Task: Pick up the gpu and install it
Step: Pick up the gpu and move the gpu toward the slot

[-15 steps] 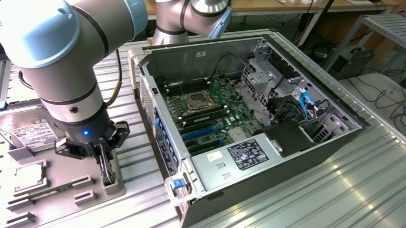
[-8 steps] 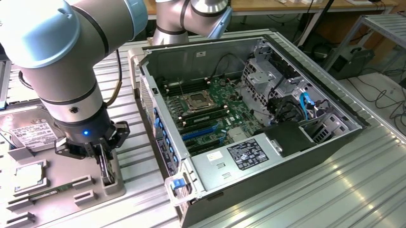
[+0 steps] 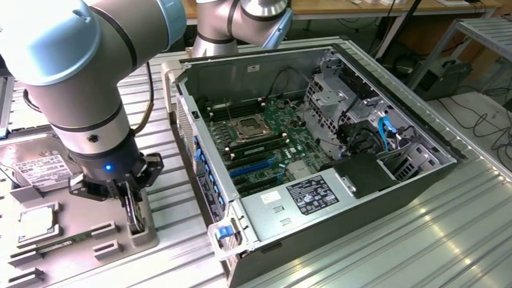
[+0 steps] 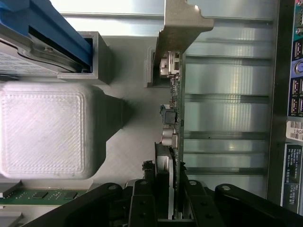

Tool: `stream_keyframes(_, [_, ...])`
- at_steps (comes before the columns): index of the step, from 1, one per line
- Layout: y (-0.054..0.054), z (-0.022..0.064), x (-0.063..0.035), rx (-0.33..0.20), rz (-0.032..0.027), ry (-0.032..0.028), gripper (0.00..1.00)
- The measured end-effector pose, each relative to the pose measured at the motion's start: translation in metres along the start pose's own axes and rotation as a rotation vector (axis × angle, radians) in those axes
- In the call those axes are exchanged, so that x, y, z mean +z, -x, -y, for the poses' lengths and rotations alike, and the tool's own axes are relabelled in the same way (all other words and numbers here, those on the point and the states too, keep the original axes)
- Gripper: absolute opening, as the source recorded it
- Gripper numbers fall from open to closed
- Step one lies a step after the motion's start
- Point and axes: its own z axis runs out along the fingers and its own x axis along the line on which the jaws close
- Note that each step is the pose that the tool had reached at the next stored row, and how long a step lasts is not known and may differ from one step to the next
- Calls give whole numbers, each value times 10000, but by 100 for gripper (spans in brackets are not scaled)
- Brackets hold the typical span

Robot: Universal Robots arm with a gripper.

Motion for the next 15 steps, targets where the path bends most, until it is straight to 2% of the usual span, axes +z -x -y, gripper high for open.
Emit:
stream_keyframes(10, [6,-3,-252,0,1,0,28])
stream_keyframes(15, [8,-3,-327,0,1,0,28])
